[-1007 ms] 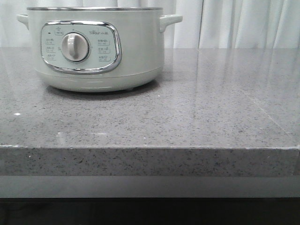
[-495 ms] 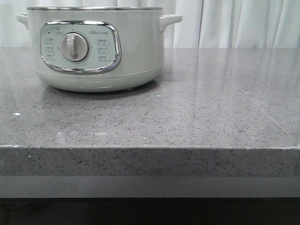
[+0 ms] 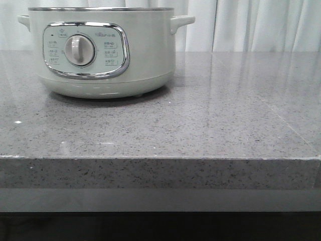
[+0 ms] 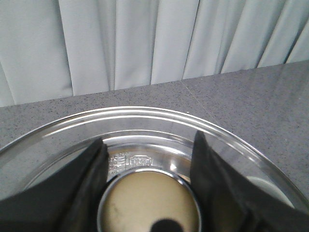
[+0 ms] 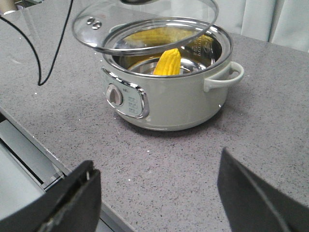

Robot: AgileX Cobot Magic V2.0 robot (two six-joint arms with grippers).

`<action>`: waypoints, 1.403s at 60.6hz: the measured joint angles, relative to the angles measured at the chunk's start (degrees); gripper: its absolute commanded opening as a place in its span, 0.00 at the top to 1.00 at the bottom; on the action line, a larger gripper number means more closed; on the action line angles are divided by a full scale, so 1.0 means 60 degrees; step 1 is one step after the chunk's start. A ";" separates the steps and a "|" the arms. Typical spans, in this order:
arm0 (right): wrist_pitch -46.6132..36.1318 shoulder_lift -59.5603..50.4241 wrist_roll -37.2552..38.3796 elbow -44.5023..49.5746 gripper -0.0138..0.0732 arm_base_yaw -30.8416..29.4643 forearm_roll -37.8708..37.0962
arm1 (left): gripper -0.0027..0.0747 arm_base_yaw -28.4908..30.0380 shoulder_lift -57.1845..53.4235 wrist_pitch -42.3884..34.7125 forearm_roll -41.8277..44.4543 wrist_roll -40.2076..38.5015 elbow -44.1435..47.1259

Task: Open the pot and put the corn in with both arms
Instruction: 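Lower the glass lid back onto the pot with the left gripper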

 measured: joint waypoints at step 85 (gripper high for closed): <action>0.0000 0.0000 0.0000 0.0000 0.23 0.0000 0.0000 | 0.41 0.0000 0.1478 -0.0067 -0.0174 0.0029 -0.0628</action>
